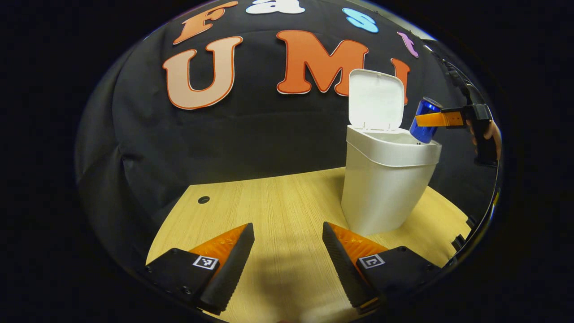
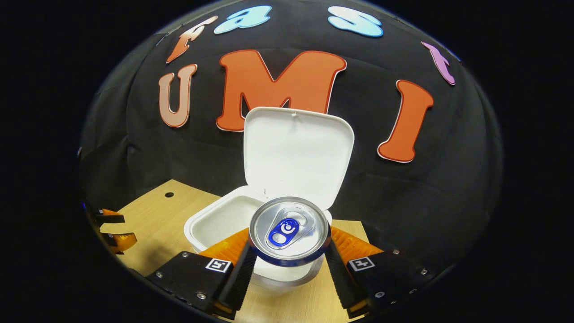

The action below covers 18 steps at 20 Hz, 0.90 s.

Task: Press the lid of the desktop garbage bin to open it, pick up the crumpled paper on the desktop and throw it into the bin, then pick up the pop can on the desktop and drop it into the bin, and finally close the garbage bin lid.

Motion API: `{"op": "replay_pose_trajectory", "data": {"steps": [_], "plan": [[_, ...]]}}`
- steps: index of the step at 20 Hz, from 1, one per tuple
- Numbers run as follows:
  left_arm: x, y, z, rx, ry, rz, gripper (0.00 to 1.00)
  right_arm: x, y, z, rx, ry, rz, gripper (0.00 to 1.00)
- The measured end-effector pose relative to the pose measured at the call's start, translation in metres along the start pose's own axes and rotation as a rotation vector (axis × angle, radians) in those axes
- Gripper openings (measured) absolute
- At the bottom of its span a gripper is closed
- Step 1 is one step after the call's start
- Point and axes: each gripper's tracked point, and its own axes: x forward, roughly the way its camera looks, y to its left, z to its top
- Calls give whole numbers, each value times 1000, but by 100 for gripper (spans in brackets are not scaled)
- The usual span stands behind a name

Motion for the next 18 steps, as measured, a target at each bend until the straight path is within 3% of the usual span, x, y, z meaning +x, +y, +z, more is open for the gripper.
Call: {"op": "replay_pose_trajectory", "data": {"steps": [13, 18], "plan": [[5, -5, 2, 18, 28, 13, 98, 35, -3, -35, 21, 112, 31, 80], [6, -7, -3, -13, 42, 20, 98, 35, 0, -34, 5, 108, 48, 80]]}}
